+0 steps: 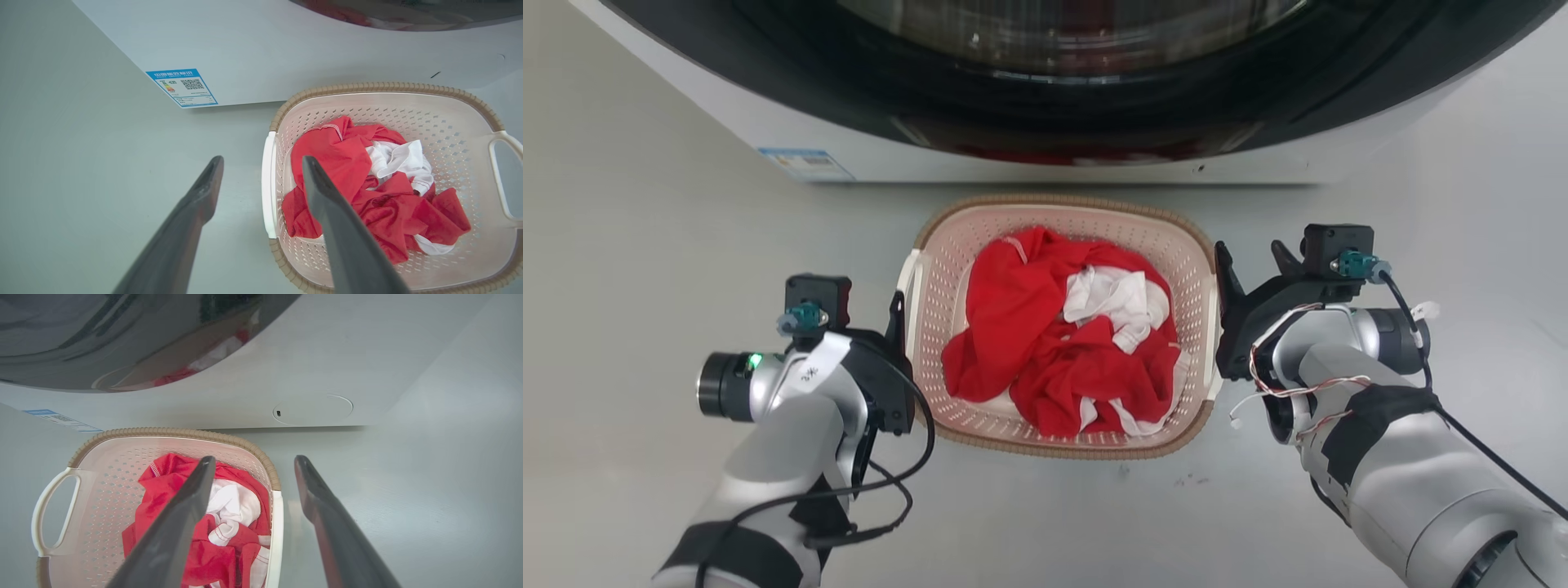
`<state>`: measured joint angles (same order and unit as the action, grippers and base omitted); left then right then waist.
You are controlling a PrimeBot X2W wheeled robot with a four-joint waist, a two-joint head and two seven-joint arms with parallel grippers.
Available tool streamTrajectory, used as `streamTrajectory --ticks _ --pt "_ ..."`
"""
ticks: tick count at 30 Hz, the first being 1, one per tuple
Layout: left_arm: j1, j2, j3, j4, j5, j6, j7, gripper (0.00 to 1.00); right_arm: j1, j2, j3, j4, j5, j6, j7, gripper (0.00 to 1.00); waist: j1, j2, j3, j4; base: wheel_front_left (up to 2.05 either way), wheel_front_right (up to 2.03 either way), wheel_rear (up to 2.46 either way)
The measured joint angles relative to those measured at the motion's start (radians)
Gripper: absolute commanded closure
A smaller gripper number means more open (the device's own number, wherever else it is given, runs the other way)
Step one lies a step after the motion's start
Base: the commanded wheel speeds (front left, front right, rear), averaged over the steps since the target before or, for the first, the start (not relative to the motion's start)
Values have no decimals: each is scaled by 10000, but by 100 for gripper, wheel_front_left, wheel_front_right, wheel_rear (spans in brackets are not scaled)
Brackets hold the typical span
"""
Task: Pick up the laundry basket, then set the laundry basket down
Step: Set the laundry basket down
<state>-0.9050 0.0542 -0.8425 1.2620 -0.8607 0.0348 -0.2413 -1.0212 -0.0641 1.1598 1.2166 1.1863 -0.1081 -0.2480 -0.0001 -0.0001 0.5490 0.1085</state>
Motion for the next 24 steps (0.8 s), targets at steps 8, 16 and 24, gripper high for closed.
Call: streamTrajectory --ticks 8,16,24 --pt "978 36 88 -293 29 -8 -82 0 670 10 -587 -295 12 305 -12 0 1 0 -1201 -83 0 0 0" --pt "1991 385 418 -1394 282 96 -82 0 1656 -205 -1300 -986 -125 391 -10 0 0 0 -2309 -131 0 0 0" --pt "3033 777 1016 -2817 671 401 -82 0 2541 -591 -2056 -2134 -796 339 -12 0 -1 0 -3211 -213 0 0 0"
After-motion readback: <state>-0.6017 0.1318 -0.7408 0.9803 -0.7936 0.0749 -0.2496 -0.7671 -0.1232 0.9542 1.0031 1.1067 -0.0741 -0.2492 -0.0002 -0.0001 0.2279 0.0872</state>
